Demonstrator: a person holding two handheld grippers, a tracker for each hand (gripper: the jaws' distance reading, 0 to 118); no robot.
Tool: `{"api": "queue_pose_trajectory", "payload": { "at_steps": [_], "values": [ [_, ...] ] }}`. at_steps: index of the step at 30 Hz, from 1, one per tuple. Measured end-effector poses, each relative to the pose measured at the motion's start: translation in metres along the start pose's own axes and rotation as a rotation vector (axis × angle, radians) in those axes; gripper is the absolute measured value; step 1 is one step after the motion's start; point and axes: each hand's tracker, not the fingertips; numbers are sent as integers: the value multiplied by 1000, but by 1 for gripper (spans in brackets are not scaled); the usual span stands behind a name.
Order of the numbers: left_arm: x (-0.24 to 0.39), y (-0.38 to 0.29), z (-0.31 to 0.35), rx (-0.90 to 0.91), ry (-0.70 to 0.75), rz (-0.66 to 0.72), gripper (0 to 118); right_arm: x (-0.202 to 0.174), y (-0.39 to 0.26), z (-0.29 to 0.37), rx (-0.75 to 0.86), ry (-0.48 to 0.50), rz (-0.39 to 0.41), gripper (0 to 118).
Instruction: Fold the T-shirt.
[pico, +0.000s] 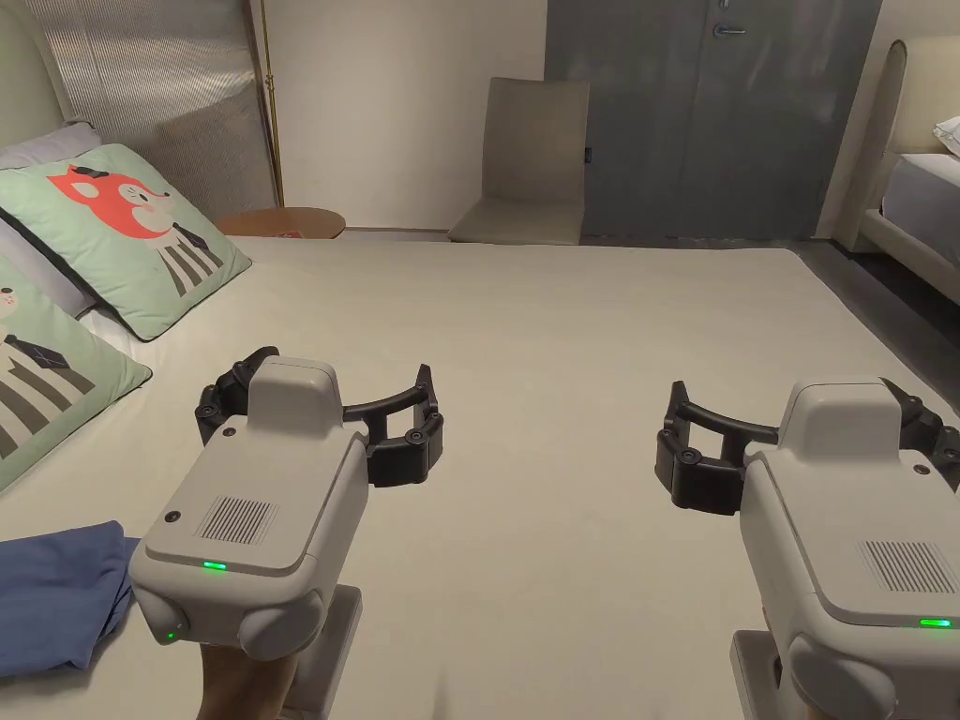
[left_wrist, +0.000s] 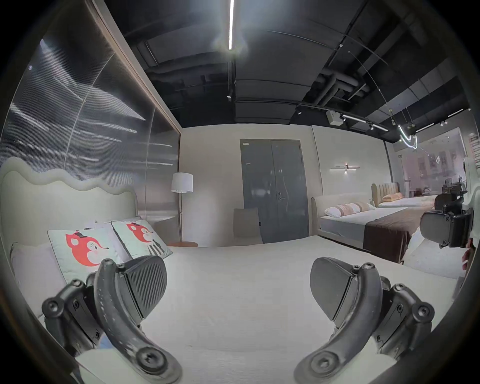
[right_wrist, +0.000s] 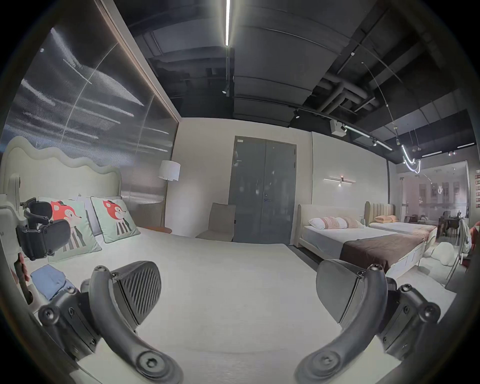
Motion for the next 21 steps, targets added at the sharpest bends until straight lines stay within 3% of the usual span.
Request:
{"api": "queue_pose_trajectory", "payload": {
  "at_steps": [21],
  "values": [
    [-2,-1,1,-3,1,2,110,-2,3,3,6,5,3,118]
  ]
}}
